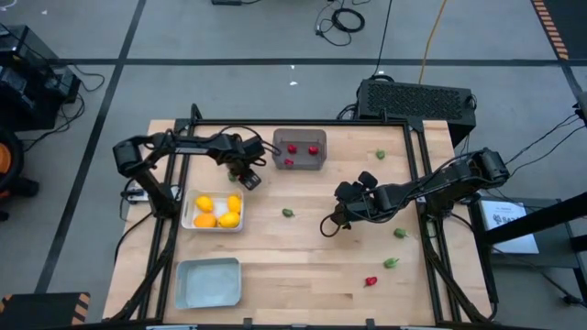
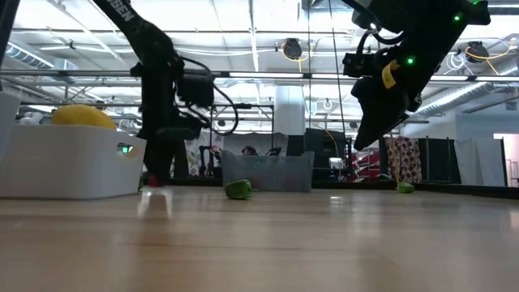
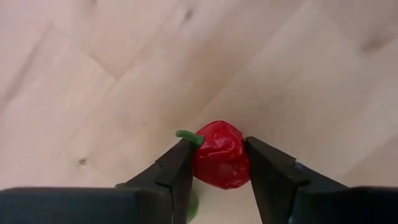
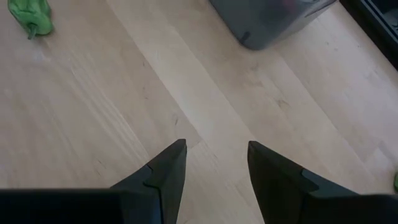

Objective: Sort produce into baskets
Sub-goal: Put the red chili pepper into the black transparent bin

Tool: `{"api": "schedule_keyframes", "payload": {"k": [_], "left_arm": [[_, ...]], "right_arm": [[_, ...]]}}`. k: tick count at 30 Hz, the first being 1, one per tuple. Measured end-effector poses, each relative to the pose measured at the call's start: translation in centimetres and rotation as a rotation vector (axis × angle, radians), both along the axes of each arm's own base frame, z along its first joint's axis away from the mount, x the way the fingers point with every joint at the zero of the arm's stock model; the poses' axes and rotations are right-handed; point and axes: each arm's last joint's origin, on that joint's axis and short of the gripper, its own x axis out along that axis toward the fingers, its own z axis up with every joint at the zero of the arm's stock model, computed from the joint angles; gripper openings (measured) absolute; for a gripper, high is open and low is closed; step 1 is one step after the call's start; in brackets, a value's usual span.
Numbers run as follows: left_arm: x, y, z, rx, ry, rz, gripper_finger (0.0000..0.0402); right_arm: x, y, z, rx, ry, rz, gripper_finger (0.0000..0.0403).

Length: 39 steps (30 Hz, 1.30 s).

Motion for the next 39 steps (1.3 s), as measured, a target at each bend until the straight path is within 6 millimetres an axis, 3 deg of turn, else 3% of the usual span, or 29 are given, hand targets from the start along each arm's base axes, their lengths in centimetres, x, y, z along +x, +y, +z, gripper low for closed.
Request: {"api": "schedule_keyframes", "payload": {"k": [12, 18, 24, 32, 39], "left_arm": [[5.2, -0.2, 7.3, 0.178, -0.353, -0.132, 0.0138], [7.0, 0.5, 10.0, 0.276, -0.536, -0.153, 0.0137], [8.4, 1.0, 10.0, 0.328, -0.645, -0.149, 0.0137], [9.5, 1.4, 8.1, 0.343, -0.616, -0.200, 0.0139], [10.2, 1.8, 6.6, 0.386, -0.571, -0.232, 0.0194]], "right_arm": [[0.2, 0.0, 0.1, -0.007, -0.009, 0.022, 0.0162], [0.3, 0.1, 0.1, -0.005, -0.018, 0.033, 0.0162], [0.4, 0.1, 0.1, -0.005, -0.019, 0.034, 0.0162], [0.5, 0.1, 0.2, 0.007, -0.022, 0.053, 0.0162], [0.5, 0.1, 0.2, 0.007, -0.022, 0.055, 0.0162]]}}
